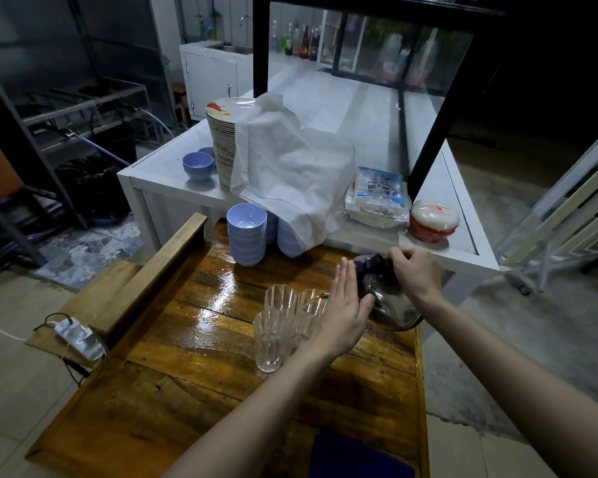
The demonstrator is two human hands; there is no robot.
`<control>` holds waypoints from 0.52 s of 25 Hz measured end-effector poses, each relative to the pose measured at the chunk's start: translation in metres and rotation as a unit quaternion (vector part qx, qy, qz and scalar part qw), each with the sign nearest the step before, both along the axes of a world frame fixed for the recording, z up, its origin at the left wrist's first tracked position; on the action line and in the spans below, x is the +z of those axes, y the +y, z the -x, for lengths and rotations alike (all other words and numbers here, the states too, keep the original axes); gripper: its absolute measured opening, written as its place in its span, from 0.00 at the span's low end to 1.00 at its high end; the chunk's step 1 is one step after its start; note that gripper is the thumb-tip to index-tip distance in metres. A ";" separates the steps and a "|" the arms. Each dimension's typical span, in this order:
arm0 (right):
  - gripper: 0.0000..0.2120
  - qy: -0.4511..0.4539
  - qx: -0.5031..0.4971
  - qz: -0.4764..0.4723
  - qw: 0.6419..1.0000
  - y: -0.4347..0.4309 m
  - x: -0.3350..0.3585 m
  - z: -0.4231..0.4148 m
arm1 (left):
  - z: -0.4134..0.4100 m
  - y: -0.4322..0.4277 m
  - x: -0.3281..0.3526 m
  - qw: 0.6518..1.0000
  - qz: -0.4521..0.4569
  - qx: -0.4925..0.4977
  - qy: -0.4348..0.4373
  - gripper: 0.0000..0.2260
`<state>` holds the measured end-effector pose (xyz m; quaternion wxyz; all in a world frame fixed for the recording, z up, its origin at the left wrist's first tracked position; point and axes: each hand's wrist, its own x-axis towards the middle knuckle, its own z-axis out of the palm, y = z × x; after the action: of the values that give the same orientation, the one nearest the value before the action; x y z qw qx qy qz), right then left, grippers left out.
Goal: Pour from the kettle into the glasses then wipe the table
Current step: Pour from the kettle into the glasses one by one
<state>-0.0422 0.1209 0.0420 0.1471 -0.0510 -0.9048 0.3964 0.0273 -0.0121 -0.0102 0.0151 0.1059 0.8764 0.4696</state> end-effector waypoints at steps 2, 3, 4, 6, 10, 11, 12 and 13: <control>0.17 0.008 0.025 -0.026 0.999 -0.006 0.002 0.003 | 0.000 0.000 -0.002 1.000 -0.016 0.013 -0.018 0.30; 0.17 0.014 0.033 -0.040 0.999 -0.009 0.002 0.004 | 0.000 0.000 -0.003 0.999 -0.026 0.020 -0.026 0.30; 0.18 0.020 0.042 -0.056 0.997 -0.011 0.004 0.004 | -0.001 0.000 -0.002 0.999 -0.035 0.026 -0.031 0.30; 0.19 0.028 0.052 -0.077 0.995 -0.013 0.007 0.003 | 0.000 0.001 -0.001 0.998 -0.047 0.035 -0.032 0.30; 0.17 0.041 0.070 -0.097 0.992 -0.015 0.016 0.001 | 0.001 0.001 0.002 0.997 -0.066 0.043 -0.028 0.30; 0.17 0.046 0.073 -0.102 0.991 -0.016 0.017 0.000 | 0.001 0.001 0.003 0.996 -0.069 0.042 -0.028 0.30; 0.17 0.051 0.075 -0.108 0.990 -0.016 0.019 -0.001 | 0.000 0.001 0.004 0.996 -0.073 0.041 -0.028 0.30; 0.17 0.057 0.075 -0.114 0.989 -0.017 0.020 -0.001 | 0.000 0.001 0.005 0.996 -0.076 0.040 -0.028 0.30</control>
<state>-0.0408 0.1044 0.0621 0.1730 0.0567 -0.9355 0.3027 0.0273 -0.0106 -0.0050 0.0128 0.0585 0.8411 0.5375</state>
